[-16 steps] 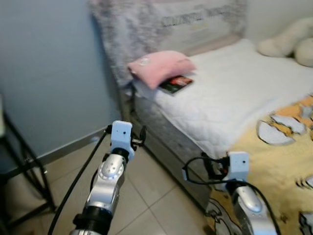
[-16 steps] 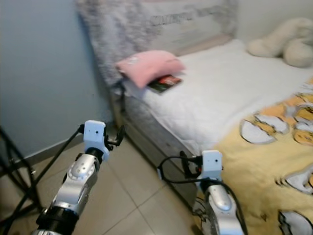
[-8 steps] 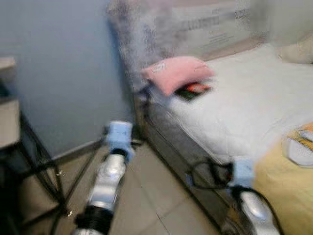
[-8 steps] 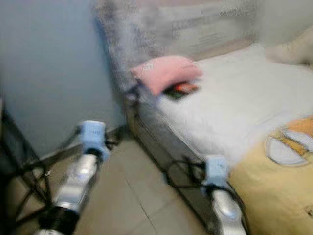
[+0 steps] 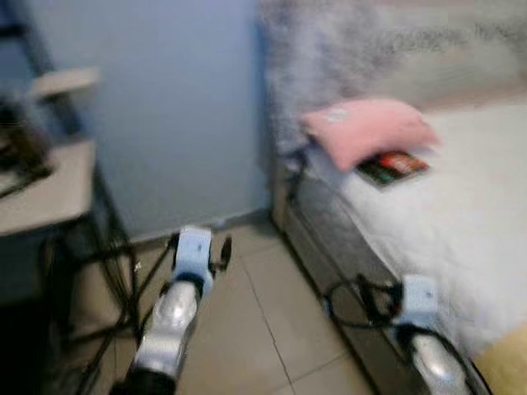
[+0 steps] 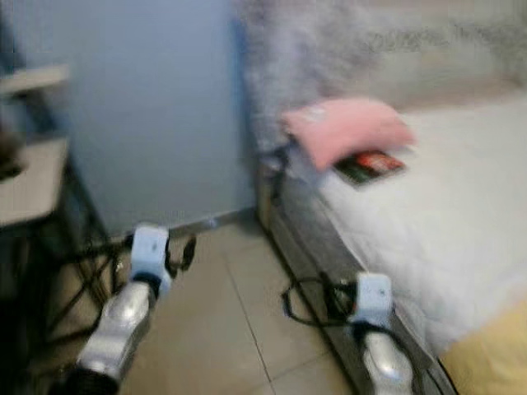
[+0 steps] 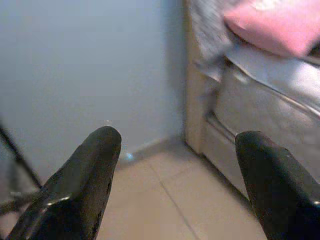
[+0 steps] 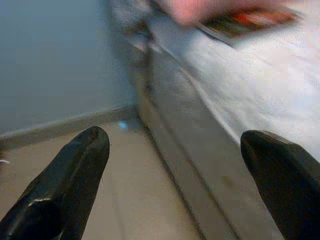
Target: Clean up the room
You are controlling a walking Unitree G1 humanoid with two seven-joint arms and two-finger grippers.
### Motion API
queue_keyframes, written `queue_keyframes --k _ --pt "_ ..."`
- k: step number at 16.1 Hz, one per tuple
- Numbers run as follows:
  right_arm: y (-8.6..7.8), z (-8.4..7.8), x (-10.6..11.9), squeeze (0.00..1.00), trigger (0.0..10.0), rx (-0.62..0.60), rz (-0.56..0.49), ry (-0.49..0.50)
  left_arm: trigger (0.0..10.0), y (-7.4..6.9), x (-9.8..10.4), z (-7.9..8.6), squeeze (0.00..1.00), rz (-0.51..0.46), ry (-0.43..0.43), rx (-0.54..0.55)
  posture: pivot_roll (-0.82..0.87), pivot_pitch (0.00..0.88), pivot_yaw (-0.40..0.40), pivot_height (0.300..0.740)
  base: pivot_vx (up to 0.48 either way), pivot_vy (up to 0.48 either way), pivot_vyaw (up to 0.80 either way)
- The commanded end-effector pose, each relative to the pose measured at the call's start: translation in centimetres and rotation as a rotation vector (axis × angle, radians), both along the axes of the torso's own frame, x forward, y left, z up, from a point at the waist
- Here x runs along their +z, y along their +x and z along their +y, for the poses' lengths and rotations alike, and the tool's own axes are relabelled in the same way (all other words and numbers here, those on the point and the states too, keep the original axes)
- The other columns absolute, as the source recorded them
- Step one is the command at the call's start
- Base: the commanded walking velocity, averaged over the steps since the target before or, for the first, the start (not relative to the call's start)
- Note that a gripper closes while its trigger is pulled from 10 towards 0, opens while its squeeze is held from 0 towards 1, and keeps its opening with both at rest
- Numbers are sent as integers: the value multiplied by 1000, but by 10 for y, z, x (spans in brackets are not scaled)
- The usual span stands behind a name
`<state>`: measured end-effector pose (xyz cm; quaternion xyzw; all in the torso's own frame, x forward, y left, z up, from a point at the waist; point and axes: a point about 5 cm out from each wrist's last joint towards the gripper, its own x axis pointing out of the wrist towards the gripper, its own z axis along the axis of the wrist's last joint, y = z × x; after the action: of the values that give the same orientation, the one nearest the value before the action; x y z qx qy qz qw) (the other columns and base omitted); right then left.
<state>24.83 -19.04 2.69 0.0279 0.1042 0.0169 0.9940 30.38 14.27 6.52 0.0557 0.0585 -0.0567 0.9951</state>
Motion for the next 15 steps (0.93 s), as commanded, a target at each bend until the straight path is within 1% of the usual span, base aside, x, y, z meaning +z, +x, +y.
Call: queue_keyframes --k 1,2,4,6,7,8,9,10,13,15 --pt "7 3 5 4 10000 15 -17 -1 10000 4 6 -5 0 -31 56 -30 141 0 26 740 0 0 506" --pt "8 2 6 4 10000 15 -19 -1 10000 4 6 -6 0 -36 69 -38 141 0 26 740 0 0 506" --pt "9 0 6 8 10000 13 -21 0 10000 4 9 -9 0 -53 66 -58 134 0 26 740 0 0 506" --pt "7 -2 4 27 10000 15 -12 -9 10000 7 16 -14 0 -81 53 -64 133 0 24 740 0 0 513" --pt "7 -1 1 24 10000 20 3 -18 10000 8 18 -18 0 -92 -3 -84 131 0 25 740 450 0 531" --pt "7 0 1 27 10000 27 4 -20 10000 9 17 -18 0 -77 -20 -72 129 0 26 740 458 0 538" --pt "8 2 1 0 10000 32 5 -24 10000 11 15 -15 0 -57 -31 -31 128 0 27 740 480 0 531" --pt "11 1 1 0 10000 12 6 -36 10000 14 16 -13 0 -53 -50 -10 130 0 26 740 480 0 0" --pt "14 0 3 0 10000 -23 -13 -31 10000 16 20 -11 0 -64 -43 -7 131 0 29 740 480 0 0" --pt "14 1 4 0 10000 -13 -11 -35 10000 21 24 -9 0 -81 -33 -7 132 0 31 740 480 0 719"
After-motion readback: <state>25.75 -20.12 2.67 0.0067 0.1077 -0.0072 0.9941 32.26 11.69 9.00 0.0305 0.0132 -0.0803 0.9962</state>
